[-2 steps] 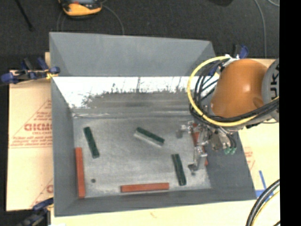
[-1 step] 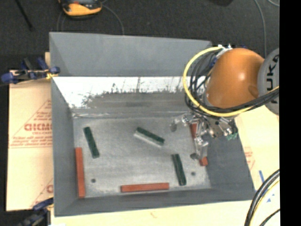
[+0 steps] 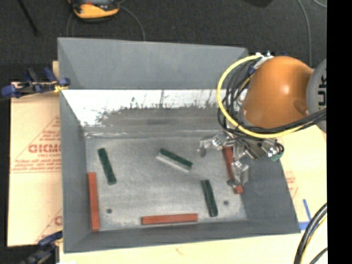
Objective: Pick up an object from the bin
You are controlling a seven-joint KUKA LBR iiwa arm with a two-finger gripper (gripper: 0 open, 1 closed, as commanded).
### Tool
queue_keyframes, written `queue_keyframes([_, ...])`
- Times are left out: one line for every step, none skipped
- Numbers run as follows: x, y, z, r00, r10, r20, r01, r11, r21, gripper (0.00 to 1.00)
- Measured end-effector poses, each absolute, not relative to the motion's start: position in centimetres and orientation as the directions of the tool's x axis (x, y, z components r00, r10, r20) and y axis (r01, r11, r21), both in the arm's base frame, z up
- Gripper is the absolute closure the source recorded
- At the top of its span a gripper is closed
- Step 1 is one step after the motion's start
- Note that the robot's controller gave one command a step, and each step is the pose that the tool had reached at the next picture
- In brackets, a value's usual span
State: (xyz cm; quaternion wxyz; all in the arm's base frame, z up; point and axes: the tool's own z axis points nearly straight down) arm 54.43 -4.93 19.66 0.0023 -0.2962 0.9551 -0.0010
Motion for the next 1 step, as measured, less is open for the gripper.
queue_keyframes([50.81, -5.32, 14.83, -0.672, -0.74, -0.005, -0.74, 0.672, -0.008, 0.0])
